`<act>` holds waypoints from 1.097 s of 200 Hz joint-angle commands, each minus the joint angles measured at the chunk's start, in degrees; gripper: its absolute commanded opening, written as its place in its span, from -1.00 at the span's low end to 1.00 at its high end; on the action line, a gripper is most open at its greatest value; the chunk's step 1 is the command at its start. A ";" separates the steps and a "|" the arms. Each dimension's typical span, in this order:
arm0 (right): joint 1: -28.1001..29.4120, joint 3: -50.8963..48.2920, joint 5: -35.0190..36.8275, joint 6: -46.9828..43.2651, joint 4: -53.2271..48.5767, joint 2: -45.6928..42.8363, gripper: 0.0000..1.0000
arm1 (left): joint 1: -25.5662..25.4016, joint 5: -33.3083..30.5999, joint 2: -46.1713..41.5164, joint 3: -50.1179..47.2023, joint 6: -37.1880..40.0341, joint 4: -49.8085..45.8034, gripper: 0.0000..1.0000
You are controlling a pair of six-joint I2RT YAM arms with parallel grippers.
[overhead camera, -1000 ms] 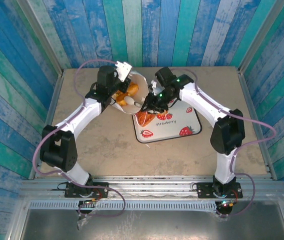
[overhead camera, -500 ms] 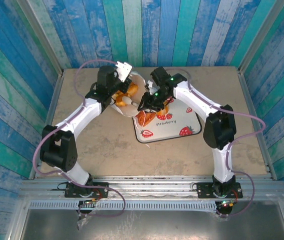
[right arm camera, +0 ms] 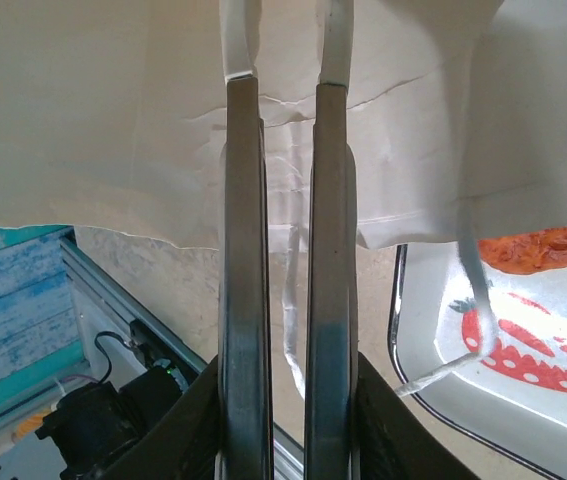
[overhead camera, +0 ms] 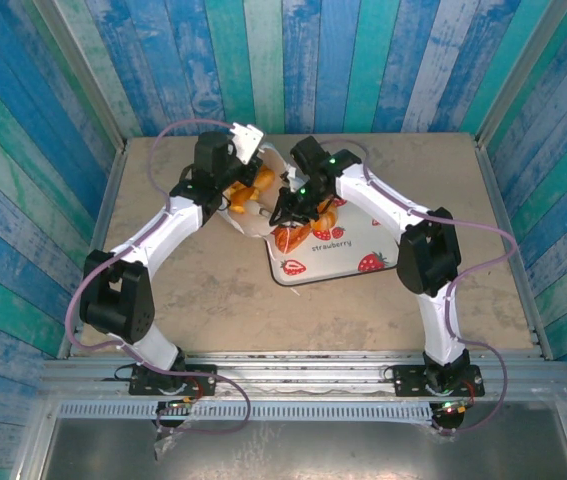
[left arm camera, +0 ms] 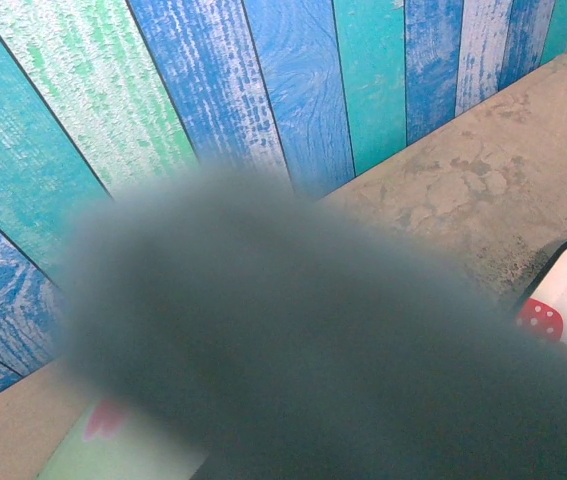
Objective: Take the fake bread out of the paper bag
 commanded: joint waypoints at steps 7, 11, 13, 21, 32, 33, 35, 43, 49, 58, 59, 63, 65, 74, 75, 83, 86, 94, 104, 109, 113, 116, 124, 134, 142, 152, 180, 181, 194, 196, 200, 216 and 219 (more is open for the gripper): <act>0.18 -0.80 2.21 -0.18 1.34 -3.45 -0.57 | -0.02 -2.14 -2.69 -0.36 -1.57 0.82 -1.00; 0.22 -1.15 2.65 -0.19 1.49 -4.00 -0.59 | 0.01 -2.62 -2.69 -0.32 -1.82 0.74 -1.00; 0.20 -1.29 2.88 -0.30 1.50 -4.26 -0.60 | 0.06 -2.90 -2.73 -0.31 -1.99 0.80 -1.00; 0.25 -2.20 3.65 -0.38 1.79 -5.39 -0.64 | 0.01 -3.93 -2.84 -0.34 -2.50 0.80 -1.00; 0.35 -3.18 4.66 -0.70 1.87 -6.93 -0.68 | -0.01 -5.10 -2.98 -0.27 -3.32 0.77 -1.00; 0.33 -3.27 4.76 -0.75 1.89 -7.07 -0.68 | 0.00 -5.26 -3.05 -0.26 -3.36 0.71 -1.00; 0.43 -3.40 5.01 -0.79 1.91 -7.33 -0.69 | 0.03 -5.45 -3.07 -0.32 -3.43 0.77 -1.00; 0.57 -4.11 5.78 -1.12 1.91 -8.39 -0.71 | 0.00 -6.18 -3.04 -0.18 -4.04 0.68 -1.00; 0.61 -4.69 6.31 -1.19 1.91 -9.25 -0.71 | 0.00 -6.64 -3.00 0.04 -4.42 0.41 -1.00; 0.80 -5.54 7.16 -1.46 1.87 -10.45 -0.71 | -0.01 -7.14 -3.00 0.39 -5.00 -0.15 -0.99; 0.82 -5.59 7.24 -1.44 1.93 -10.59 -0.71 | -0.04 -7.16 -2.93 0.42 -5.04 -0.20 -0.99; 0.90 -5.94 7.59 -1.54 1.99 -11.16 -0.71 | 0.01 -7.27 -2.91 0.66 -5.26 -0.45 -1.00; 0.90 -6.18 7.78 -1.58 2.00 -11.49 -0.71 | -0.01 -7.40 -2.88 0.79 -5.31 -0.60 -1.00; 1.03 -7.01 8.72 -1.81 1.98 -12.82 -0.71 | 0.02 -7.67 -2.69 1.21 -5.80 -1.10 -1.00; 1.07 -7.07 8.81 -1.83 1.99 -12.96 -0.71 | 0.02 -7.69 -2.69 1.23 -5.79 -1.15 -1.00; 1.23 -7.84 9.39 -2.03 2.12 -14.16 -0.71 | 0.00 -8.05 -2.54 1.49 -6.17 -1.58 -0.99; 1.21 -8.09 9.57 -2.08 2.15 -14.63 -0.71 | -0.01 -8.26 -2.47 1.56 -6.38 -1.70 -1.00; 1.43 -8.77 10.04 -2.25 2.25 -15.73 -0.71 | 0.01 -8.72 -2.38 1.72 -6.77 -2.12 -1.00; 1.72 -9.45 10.85 -2.66 2.15 -17.04 -0.71 | -0.05 -9.53 -2.26 1.85 -7.39 -2.34 -0.99; 1.88 -9.75 11.24 -2.91 2.11 -17.68 -0.71 | 0.01 -9.85 -2.25 1.86 -7.70 -2.45 -1.00; 1.96 -9.92 11.48 -2.99 2.03 -18.12 -0.71 | -0.07 -10.06 -2.30 1.78 -8.06 -2.51 -1.00; 2.01 -10.16 11.69 -3.12 2.00 -18.53 -0.71 | -0.07 -10.20 -2.28 1.85 -8.25 -2.52 -1.00; 2.07 -10.68 12.02 -3.42 1.87 -19.50 -0.71 | -0.03 -10.35 -2.35 1.85 -8.86 -2.53 -1.00; 2.20 -11.31 12.39 -3.81 1.53 -20.79 -0.71 | -0.09 -10.27 -2.38 1.82 -9.62 -2.53 -1.00; 2.40 -11.86 12.88 -4.09 1.10 -21.76 -0.71 | 0.01 -10.03 -2.37 1.81 -10.05 -2.68 -1.00; 2.69 -12.85 13.72 -4.44 0.66 -23.30 -0.71 | -0.06 -9.68 -2.18 1.90 -10.58 -2.91 -1.00; 3.36 -17.14 16.45 -4.64 0.09 -29.27 -0.71 | 0.01 -9.87 -1.90 1.81 -11.68 -2.64 -1.00; 3.33 -17.37 16.54 -4.61 0.12 -29.58 -0.71 | 0.01 -9.93 -1.90 1.84 -11.67 -2.58 -1.00; 3.38 -19.71 17.91 -4.41 -0.09 -32.76 -0.70 | -0.03 -10.40 -1.72 1.99 -11.76 -2.52 -1.00; 3.38 -20.08 18.21 -4.34 -0.21 -33.20 -0.70 | 0.00 -10.53 -1.72 2.11 -11.75 -2.57 -1.00; 3.35 -20.70 18.71 -4.39 -0.34 -34.16 -0.70 | 0.00 -10.67 -1.72 2.25 -11.81 -2.60 -1.00; 3.16 -22.92 21.32 -4.22 -1.79 -37.69 -0.69 | 0.01 -10.94 -1.80 2.64 -11.88 -2.84 -1.00; 3.14 -23.33 21.74 -4.15 -2.07 -38.30 -0.69 | 0.00 -10.88 -1.93 2.58 -11.93 -2.86 -1.00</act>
